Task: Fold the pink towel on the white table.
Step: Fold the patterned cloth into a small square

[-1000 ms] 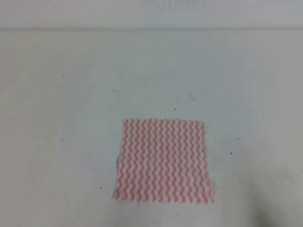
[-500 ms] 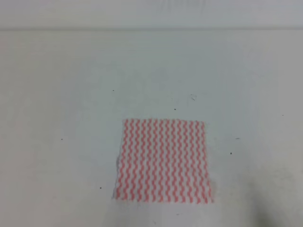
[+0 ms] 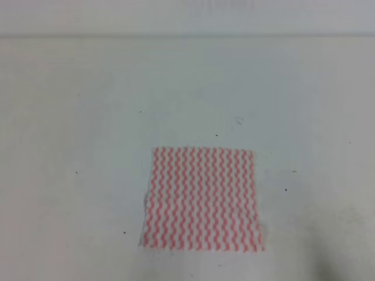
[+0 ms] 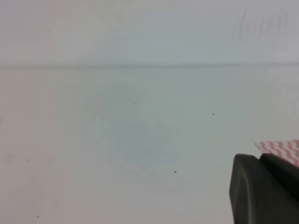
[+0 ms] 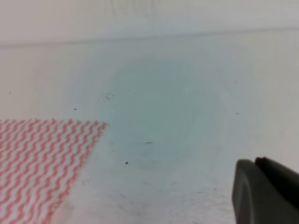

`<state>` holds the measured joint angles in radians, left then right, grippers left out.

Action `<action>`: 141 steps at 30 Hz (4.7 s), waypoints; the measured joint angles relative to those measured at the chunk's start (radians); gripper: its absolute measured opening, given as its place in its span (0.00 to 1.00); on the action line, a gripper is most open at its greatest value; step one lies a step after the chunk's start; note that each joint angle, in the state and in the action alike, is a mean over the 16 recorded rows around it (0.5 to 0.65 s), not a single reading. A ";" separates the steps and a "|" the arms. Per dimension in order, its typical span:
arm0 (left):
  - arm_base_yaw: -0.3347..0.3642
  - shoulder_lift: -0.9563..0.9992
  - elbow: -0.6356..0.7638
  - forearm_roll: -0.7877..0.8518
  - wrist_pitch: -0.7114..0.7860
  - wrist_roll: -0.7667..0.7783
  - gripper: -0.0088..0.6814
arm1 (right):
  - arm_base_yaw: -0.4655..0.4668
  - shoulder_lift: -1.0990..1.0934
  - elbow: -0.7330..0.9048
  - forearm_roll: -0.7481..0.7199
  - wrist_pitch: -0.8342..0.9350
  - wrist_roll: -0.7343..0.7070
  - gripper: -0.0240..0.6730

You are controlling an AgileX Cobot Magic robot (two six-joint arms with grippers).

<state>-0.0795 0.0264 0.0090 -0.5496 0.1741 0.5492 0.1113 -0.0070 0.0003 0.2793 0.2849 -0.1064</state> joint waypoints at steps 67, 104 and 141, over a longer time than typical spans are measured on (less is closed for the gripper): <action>-0.210 0.940 -0.529 -0.501 0.218 0.302 0.01 | 0.142 0.894 -0.605 0.448 0.388 -0.036 0.01; -0.313 0.947 -0.529 -0.500 0.165 0.356 0.01 | 0.518 1.466 -0.764 0.166 0.237 0.320 0.31; -0.313 0.944 -0.529 -0.501 0.201 0.357 0.01 | 0.501 1.599 -0.765 0.116 0.181 0.394 0.45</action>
<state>-0.3924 0.9707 -0.5203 -1.0509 0.3754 0.9058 0.6118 1.5921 -0.7647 0.3954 0.4659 0.2881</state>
